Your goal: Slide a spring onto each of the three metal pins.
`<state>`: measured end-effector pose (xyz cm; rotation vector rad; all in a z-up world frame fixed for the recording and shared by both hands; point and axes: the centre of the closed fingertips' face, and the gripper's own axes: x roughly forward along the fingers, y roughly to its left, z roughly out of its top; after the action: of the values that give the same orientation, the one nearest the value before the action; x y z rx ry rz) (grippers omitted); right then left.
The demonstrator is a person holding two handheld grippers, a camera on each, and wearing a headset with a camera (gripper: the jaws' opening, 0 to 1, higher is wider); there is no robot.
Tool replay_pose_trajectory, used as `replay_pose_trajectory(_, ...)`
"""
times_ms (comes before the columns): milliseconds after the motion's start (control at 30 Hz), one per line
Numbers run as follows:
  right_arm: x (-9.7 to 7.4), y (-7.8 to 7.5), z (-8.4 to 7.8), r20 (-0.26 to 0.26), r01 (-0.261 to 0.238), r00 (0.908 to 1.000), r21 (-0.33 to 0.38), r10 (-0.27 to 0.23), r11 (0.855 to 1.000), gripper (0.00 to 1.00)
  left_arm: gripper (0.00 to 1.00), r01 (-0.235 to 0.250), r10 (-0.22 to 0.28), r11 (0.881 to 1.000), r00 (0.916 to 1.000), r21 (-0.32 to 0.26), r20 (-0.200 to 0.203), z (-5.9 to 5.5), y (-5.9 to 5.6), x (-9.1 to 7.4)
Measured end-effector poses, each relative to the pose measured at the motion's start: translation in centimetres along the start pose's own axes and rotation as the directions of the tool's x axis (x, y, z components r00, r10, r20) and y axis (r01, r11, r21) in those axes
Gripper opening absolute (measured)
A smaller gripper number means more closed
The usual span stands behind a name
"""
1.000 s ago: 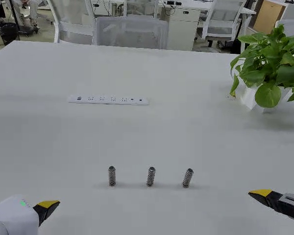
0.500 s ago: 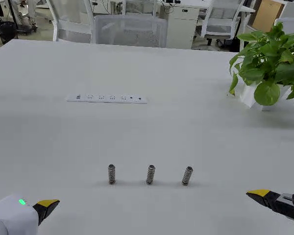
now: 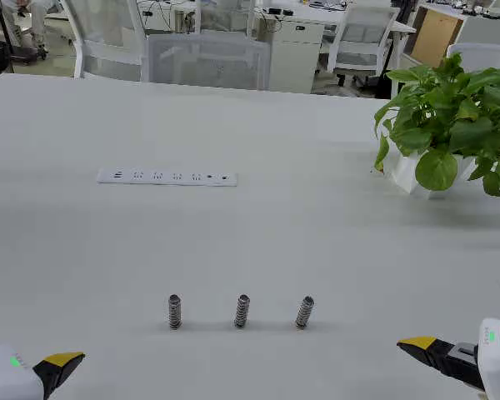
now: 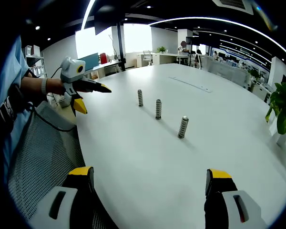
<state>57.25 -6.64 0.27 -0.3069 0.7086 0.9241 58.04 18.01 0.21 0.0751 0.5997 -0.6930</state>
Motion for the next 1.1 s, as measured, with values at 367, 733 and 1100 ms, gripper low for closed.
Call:
replay_pose_trajectory(367,0.3,-0.1,0.8,0.016,0.015,0.9998,0.003,-0.015,1.0,0.96,0.98,0.007,-0.007,1.0,1.0,0.001,-0.003,0.0,0.3,0.1)
replay_pose_trajectory(733,0.0,-0.4,1.4,0.03,0.037,0.9989,0.002,-0.037,0.999,0.97,0.98,0.014,-0.014,1.0,0.9997,0.001,0.019,0.8,-0.1,0.6)
replay_pose_trajectory(1100,0.4,0.1,1.3,0.035,0.032,0.9988,0.02,-0.033,0.999,0.97,0.98,0.022,-0.022,1.0,0.9993,0.0,0.031,1.2,-0.2,1.0)
